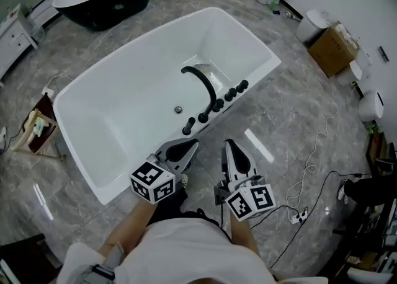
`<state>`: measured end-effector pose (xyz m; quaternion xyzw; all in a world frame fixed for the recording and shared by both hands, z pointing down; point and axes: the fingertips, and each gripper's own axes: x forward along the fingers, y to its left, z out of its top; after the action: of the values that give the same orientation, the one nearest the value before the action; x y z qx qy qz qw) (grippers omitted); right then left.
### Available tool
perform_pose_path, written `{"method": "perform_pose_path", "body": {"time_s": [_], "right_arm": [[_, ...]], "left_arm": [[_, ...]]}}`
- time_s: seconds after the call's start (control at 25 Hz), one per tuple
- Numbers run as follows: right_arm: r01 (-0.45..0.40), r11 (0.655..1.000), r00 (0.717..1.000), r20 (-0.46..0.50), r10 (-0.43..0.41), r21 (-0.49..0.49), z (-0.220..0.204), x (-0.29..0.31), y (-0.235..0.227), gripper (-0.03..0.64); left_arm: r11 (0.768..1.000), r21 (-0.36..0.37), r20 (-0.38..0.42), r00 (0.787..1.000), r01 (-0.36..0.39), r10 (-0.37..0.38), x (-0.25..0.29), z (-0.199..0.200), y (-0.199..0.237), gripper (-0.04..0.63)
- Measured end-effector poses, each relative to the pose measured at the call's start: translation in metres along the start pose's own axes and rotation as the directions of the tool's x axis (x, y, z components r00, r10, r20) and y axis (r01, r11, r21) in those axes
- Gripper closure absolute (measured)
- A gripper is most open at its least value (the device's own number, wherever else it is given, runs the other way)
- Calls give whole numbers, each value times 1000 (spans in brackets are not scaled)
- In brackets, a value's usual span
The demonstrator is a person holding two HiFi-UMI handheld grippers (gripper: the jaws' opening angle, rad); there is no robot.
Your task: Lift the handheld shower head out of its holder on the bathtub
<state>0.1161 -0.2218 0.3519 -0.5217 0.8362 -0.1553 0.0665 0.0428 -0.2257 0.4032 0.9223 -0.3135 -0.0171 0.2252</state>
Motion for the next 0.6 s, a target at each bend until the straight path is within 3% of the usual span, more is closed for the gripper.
{"method": "perform_pose_path", "body": {"time_s": [0.12,0.2,0.24,0.6], "right_arm": [[-52,998,999,14,53,-19,6,22,1,585],[-90,996,996,21,90,10,7,38,1,463],[-102,995,995,21,102,21,6,45,0,433],[-94,995,995,-34,93,-32,-4,86,-25,433]], "left_arm": [[1000,-2,2,1000,-13,13,12,7,17,583],[1000,1,4,1000,-23,23,17,11,28,583],[1000,2,5,1000,-29,29,19,13,34,583],[993,-20,-2,993,-119,119,22,15,77,583]]}}
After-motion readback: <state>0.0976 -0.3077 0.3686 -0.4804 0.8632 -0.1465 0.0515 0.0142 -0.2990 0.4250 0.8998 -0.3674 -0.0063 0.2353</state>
